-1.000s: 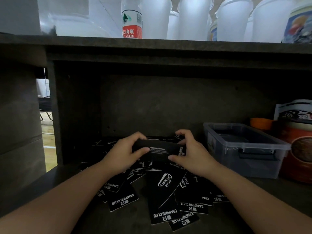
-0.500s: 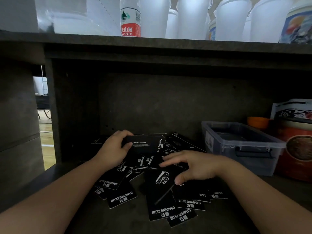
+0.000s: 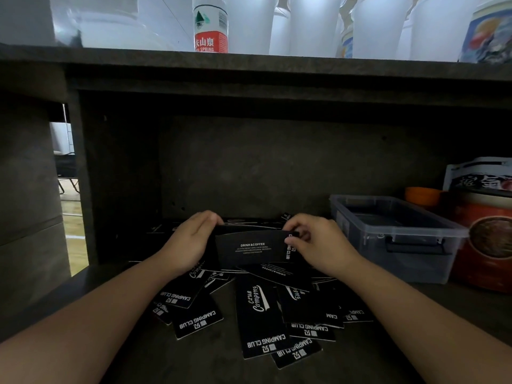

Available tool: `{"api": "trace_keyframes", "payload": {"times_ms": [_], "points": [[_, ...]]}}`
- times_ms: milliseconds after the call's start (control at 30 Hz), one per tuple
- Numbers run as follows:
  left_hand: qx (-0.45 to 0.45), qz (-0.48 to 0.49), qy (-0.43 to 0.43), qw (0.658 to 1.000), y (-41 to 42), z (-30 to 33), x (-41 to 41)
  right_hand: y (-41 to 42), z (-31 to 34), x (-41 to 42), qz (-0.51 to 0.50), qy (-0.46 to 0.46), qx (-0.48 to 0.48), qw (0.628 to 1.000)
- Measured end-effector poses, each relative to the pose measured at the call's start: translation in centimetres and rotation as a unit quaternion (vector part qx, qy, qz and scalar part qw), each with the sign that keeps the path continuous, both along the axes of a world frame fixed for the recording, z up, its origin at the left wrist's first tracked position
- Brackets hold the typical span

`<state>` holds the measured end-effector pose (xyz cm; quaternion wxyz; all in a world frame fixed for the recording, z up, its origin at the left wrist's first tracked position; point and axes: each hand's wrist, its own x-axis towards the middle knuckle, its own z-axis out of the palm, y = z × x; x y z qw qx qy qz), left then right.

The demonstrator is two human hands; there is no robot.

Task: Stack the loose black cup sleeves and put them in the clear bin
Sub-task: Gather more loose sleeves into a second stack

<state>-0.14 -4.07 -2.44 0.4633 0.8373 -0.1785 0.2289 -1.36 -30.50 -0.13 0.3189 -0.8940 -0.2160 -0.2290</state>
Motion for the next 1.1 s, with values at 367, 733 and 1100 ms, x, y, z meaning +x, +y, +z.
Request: {"api": "trace_keyframes", "payload": {"times_ms": [367,733,1100], "points": [[0.067,0.052,-0.098,0.992,-0.9,0.0,-0.4,0.4,0.0,-0.1,-0.009,0.091,0.156,0.984],[0.055,0.096,-0.082,0.991,0.0,0.1,-0.1,0.2,0.8,-1.2,0.090,0.099,-0.203,0.970],[0.030,-0.012,-0.042,0.999,-0.9,0.0,-0.5,1.5,-0.4,-0.6,-0.001,-0.016,0.030,0.999]]}}
